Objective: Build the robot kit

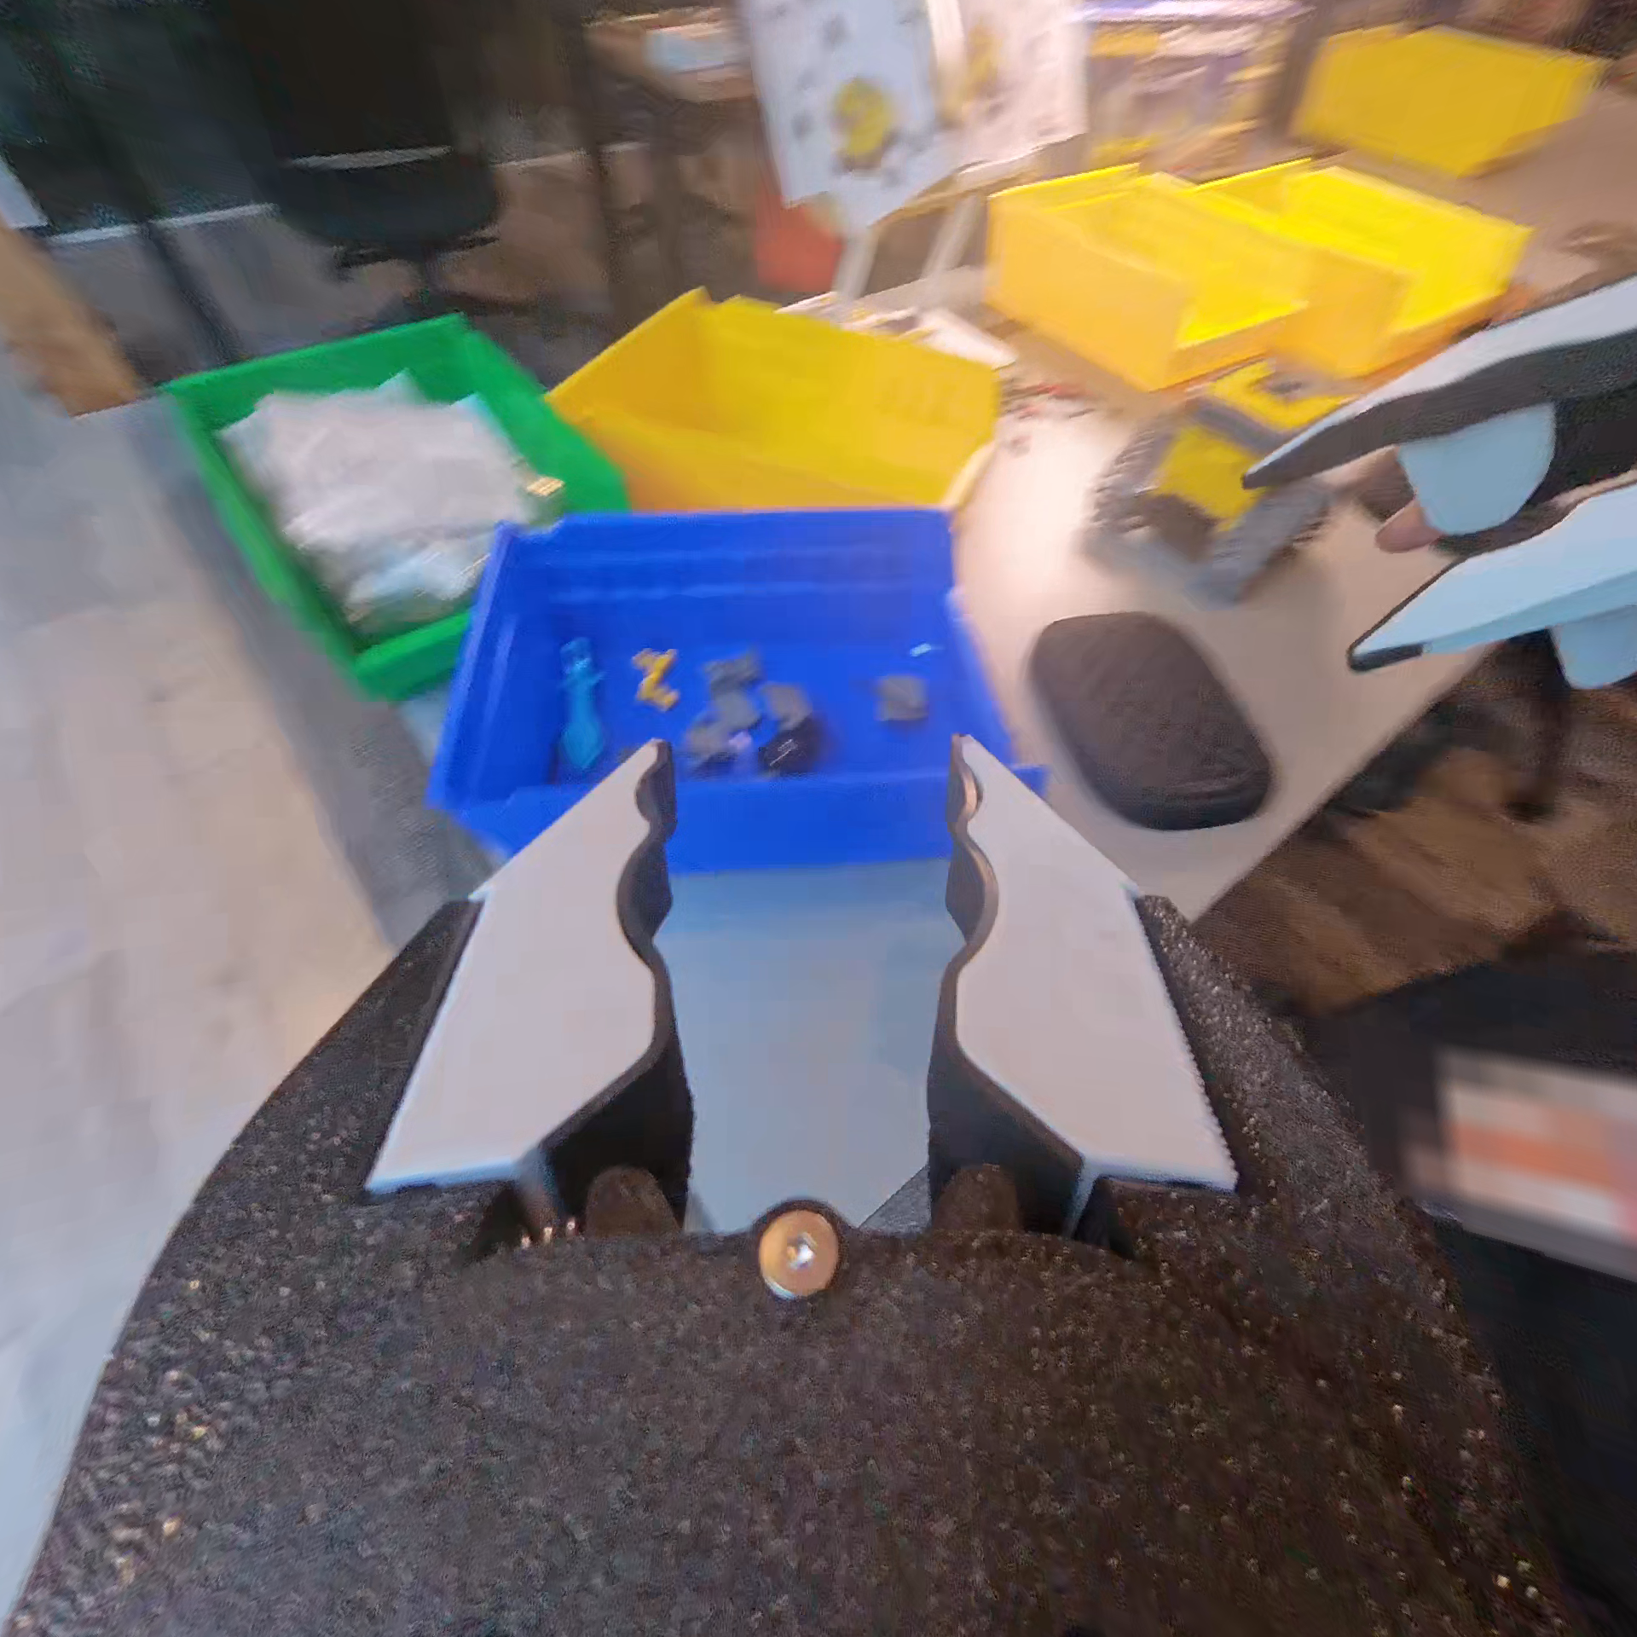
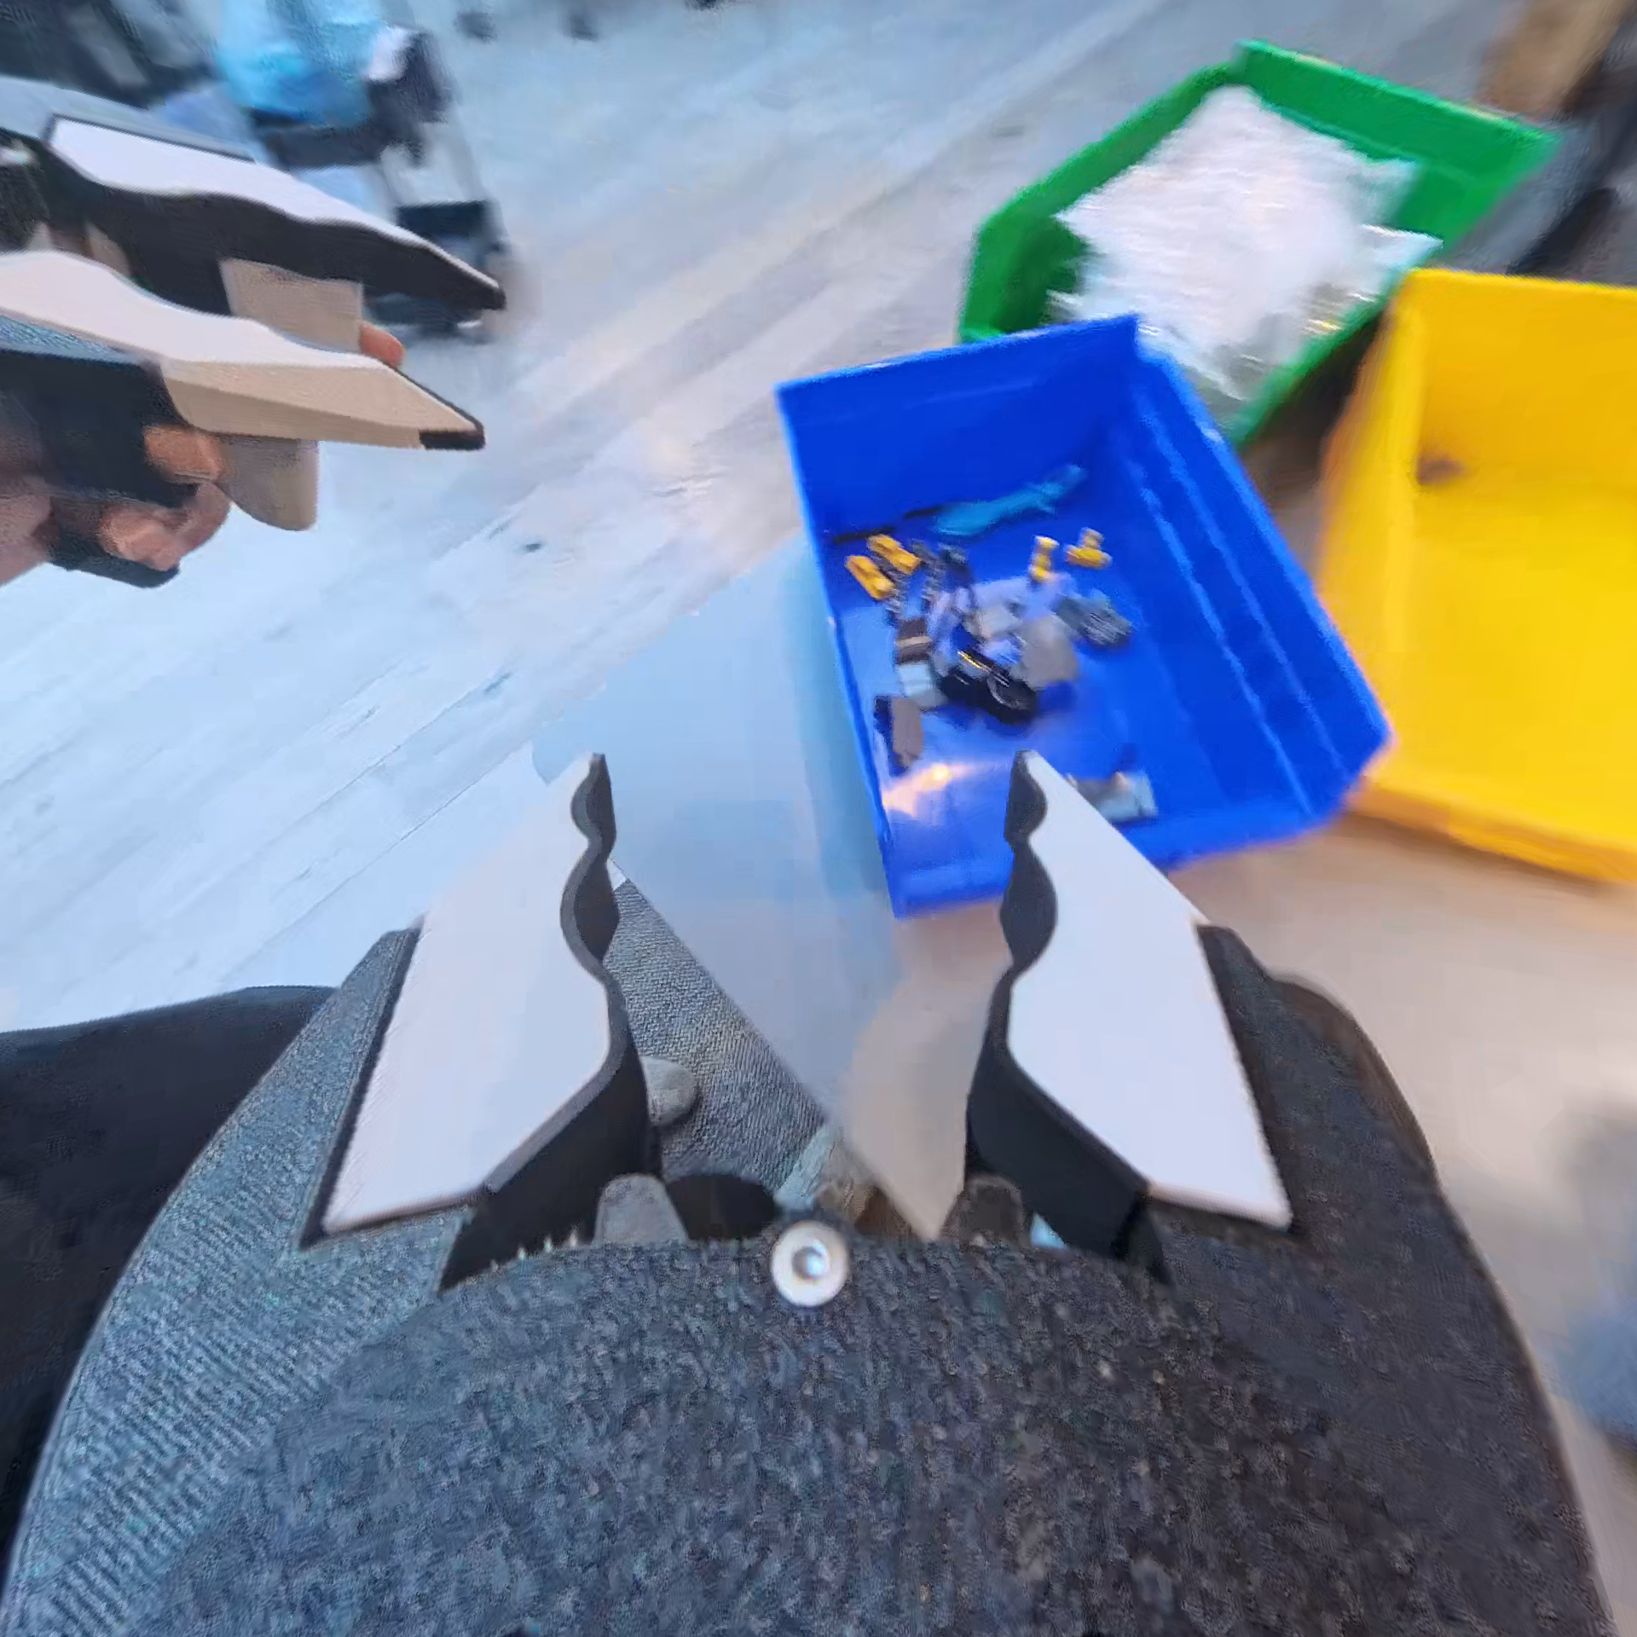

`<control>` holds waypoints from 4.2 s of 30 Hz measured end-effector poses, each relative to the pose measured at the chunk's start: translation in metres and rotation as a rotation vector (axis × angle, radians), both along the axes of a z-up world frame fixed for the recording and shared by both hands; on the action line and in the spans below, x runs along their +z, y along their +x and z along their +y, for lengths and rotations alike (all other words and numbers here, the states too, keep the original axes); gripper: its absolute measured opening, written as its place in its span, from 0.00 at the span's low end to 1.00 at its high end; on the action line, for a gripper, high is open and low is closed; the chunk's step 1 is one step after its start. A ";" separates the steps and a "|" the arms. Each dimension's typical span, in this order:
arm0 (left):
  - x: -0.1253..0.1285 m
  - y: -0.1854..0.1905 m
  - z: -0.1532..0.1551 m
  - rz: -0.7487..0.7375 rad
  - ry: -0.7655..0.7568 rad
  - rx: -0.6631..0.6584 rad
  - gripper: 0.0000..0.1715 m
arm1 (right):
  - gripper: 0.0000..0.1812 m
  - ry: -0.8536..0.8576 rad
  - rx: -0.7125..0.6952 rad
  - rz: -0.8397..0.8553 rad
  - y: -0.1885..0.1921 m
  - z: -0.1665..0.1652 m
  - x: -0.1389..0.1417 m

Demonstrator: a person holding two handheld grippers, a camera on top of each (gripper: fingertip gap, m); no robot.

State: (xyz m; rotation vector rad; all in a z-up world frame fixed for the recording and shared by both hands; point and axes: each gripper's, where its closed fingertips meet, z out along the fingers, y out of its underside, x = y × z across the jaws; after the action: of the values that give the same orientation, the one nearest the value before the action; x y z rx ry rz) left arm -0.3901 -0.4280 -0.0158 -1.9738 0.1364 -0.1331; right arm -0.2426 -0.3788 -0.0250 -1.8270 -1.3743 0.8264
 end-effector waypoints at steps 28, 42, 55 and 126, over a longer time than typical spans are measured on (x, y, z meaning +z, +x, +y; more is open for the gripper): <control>-0.092 0.290 -0.255 0.057 0.452 0.884 0.32 | 0.47 -0.126 0.798 0.590 0.232 -0.132 -0.055; -0.159 0.417 0.018 -0.233 0.278 0.134 0.32 | 0.42 -0.163 0.628 0.788 0.266 -0.024 -0.028; -0.109 0.398 0.195 -0.169 0.380 -0.097 0.28 | 0.36 0.013 0.328 0.813 0.237 0.154 0.013; -0.159 0.158 0.189 0.250 -0.049 0.283 0.27 | 0.41 0.393 0.011 0.217 0.356 0.395 -0.101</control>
State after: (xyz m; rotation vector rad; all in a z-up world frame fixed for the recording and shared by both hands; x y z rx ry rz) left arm -0.2317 -0.2391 -0.1748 -2.0311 0.0145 0.2969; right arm 0.1137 0.0159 -0.1263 -1.3881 -1.3002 0.6797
